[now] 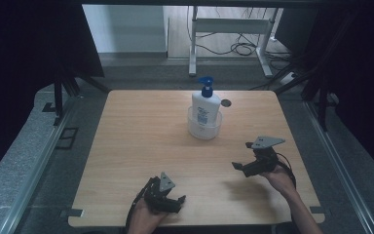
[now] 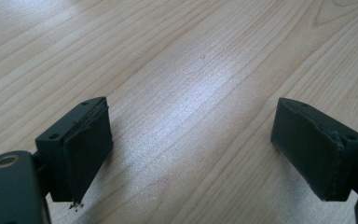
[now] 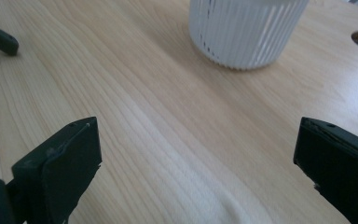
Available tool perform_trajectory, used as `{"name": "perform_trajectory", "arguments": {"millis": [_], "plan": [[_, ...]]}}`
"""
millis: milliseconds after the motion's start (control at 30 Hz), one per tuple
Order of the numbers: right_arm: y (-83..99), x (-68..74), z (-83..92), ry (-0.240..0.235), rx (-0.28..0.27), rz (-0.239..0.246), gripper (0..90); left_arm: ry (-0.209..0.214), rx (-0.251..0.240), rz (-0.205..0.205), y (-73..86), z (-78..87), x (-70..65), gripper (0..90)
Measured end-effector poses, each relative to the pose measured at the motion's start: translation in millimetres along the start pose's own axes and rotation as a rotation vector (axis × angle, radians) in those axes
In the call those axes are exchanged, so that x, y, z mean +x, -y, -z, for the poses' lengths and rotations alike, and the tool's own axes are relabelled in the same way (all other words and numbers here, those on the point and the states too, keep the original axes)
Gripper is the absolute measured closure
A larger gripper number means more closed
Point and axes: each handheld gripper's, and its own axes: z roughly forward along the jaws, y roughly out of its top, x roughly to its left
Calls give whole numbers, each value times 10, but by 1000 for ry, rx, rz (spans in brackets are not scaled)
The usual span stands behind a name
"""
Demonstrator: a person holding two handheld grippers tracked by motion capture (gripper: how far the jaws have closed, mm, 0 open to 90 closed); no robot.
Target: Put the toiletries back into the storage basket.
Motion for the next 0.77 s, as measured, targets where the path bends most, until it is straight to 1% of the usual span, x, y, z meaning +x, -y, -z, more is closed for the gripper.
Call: {"name": "perform_trajectory", "arguments": {"millis": [200, 367, 467, 533, 567, 667, 767], "plan": [[136, 17, 43, 15, 8, -14, 4, -1, 0, 0, -1, -1, -1, 119], [261, 50, 42, 25, 25, -12, 4, -1, 0, 4, 0, -1, -4, 119], [350, 75, 21, 29, 47, -12, 4, -1, 0, 4, 0, -1, -5, 119], [414, 90, -7, 23, 62, -15, 3, -1, 0, 5, 0, -1, -5, 119], [455, 101, -29, 22, 78, -14, 3, -1, 0, 5, 0, -1, -5, 119], [524, 129, -67, 27, 117, 3, 2, -1, 0, 5, 0, -1, -5, 119], [551, 149, -83, 27, 134, 16, 0, -1, 0, 6, -1, -2, -6, 119]]}}
